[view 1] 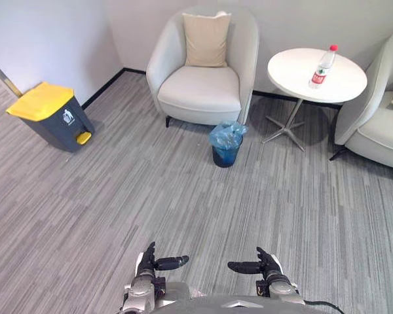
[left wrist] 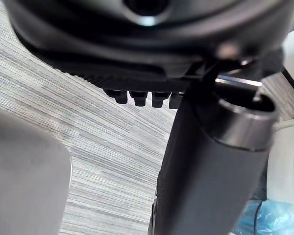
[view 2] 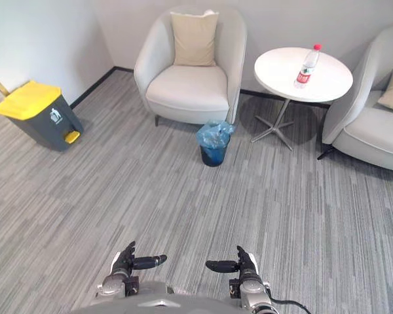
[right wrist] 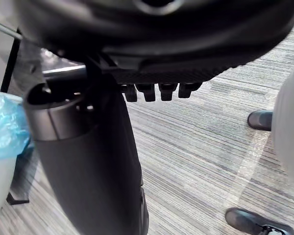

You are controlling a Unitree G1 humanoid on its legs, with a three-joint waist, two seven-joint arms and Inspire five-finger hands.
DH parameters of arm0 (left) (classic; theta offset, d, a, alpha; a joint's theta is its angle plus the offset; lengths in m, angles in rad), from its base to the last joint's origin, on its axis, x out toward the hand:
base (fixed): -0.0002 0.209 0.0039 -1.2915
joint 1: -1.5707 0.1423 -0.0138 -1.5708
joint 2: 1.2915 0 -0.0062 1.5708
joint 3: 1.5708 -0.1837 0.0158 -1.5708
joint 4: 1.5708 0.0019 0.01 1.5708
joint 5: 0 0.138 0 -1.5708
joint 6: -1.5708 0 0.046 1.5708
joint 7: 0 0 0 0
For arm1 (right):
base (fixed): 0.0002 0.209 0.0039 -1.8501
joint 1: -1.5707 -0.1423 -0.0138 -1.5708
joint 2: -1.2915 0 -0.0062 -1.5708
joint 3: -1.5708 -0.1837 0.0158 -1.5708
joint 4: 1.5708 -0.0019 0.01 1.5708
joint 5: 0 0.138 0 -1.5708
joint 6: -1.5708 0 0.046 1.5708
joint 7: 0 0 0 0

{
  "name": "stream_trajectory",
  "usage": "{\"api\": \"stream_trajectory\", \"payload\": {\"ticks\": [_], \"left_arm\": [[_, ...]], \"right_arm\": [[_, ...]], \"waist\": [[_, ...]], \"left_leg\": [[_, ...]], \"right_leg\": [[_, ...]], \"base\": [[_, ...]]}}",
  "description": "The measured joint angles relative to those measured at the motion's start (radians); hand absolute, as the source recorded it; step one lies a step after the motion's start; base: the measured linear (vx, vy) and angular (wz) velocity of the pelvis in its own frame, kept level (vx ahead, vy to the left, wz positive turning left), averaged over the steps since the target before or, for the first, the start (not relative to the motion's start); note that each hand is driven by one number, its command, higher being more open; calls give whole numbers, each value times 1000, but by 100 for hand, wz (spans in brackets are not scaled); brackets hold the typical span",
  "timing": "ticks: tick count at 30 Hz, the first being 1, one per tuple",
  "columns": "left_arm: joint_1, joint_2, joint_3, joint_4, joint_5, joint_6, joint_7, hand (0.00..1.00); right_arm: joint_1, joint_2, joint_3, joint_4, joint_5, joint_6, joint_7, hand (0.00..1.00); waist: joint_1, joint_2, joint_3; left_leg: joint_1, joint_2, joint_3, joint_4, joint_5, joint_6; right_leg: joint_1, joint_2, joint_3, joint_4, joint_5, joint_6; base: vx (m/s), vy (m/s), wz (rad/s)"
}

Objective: Organize the slippers on the shoe rack

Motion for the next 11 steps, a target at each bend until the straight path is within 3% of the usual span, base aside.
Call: {"api": "stream_trajectory", "payload": {"ticks": [4, 7, 8, 9, 11], "left_arm": [[11, 0, 0, 7, -19, 0, 1, 100], [16, -9, 1, 7, -34, -1, 1, 100], [20, -14, 4, 9, -38, -1, 1, 100], [13, 9, 13, 28, -43, 0, 2, 100], [10, 10, 14, 48, -44, 4, 0, 100]], "right_arm": [[10, -11, -17, 16, 38, -1, -2, 100], [20, -26, -38, 18, 55, -1, -6, 100], [20, -26, -38, 16, 55, -4, -6, 100], [21, -9, -33, 13, 55, -14, -5, 100], [28, -12, -35, 16, 55, -19, -4, 100]], "waist": [[1, -4, -24], [2, 19, -33], [2, 30, -33], [0, -7, -43], [-11, -7, -44]], "left_leg": [[48, 19, 15, -23, 3, -4], [109, 64, 45, -37, 5, -8], [121, 78, 53, -39, 5, -8], [119, 57, 70, -31, 3, -11], [129, 59, 64, -25, 4, -9]], "right_leg": [[6, 18, 27, 25, 0, 0], [-35, 59, 55, 155, -6, -4], [-46, 71, 52, 148, -40, -2], [-34, 67, 39, 20, 14, -22], [-18, 70, 54, -3, 22, -21]], "base": [[107, -29, -27], [88, -45, -44], [-26, -72, -75], [-40, -89, -63], [-13, -48, -39]]}}
